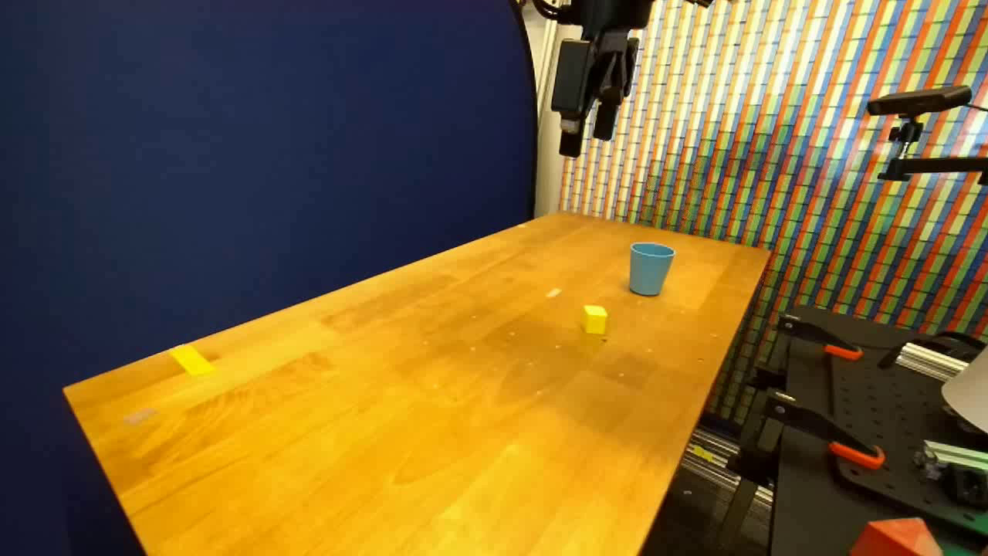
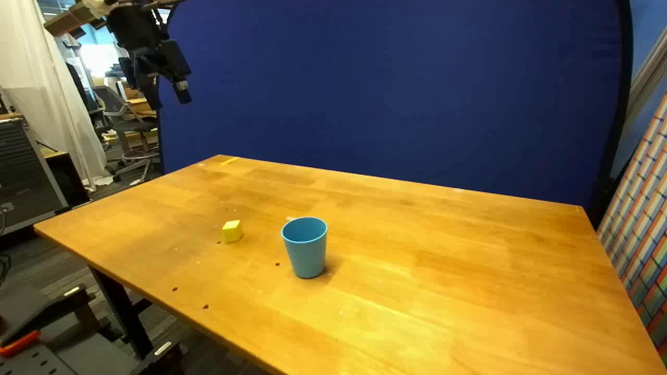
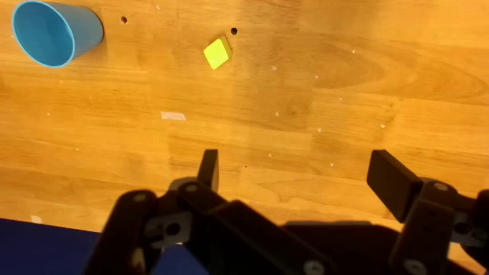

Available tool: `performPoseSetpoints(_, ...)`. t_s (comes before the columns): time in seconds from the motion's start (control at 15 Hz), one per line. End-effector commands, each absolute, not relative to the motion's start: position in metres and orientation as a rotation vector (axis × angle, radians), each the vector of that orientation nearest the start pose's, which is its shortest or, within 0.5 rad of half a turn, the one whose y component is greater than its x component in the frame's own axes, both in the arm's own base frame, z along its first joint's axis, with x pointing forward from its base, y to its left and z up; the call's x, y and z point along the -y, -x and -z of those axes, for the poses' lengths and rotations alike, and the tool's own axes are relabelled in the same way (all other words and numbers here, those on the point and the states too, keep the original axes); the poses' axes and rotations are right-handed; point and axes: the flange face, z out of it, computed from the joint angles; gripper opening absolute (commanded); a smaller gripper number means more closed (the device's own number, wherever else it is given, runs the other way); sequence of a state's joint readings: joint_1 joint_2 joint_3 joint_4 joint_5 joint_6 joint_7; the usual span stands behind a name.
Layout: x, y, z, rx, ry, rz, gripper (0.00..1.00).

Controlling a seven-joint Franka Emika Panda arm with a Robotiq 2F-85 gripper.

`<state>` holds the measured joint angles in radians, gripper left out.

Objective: Put the block in the cup

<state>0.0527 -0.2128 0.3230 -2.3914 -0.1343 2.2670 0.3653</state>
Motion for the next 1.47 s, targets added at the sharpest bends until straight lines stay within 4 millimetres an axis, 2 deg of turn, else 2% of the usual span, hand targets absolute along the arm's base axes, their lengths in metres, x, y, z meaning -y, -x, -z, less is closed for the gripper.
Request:
performPoseSetpoints(0.0, -0.173, -0.443, -0.406, 0.145, 3.264, 0.221, 1.00)
performPoseSetpoints(0.2, -0.174, -0.445, -0.411, 0.145, 3.260, 0.238, 1.00)
performPoseSetpoints(0.33, -0.157, -0.441, -0.403, 0.073, 3.222, 0.235, 1.00)
performPoseSetpoints(0.4, -0.148, -0.439, -0.393, 0.024, 3.199, 0.221, 1.00)
performPoseSetpoints(0.6, -0.114, -0.428, -0.347, -0.149, 3.120, 0.150, 1.00)
performPoseSetpoints(0.8, -0.092, -0.416, -0.302, -0.268, 3.082, 0.126, 1.00)
performPoseSetpoints(0.93, -0.086, -0.409, -0.271, -0.321, 3.073, 0.125, 1.00)
performPoseSetpoints(1.13, -0.084, -0.403, -0.237, -0.374, 3.059, 0.165, 1.00)
performPoseSetpoints(1.4, -0.072, -0.407, -0.212, -0.532, 3.016, 0.296, 1.00)
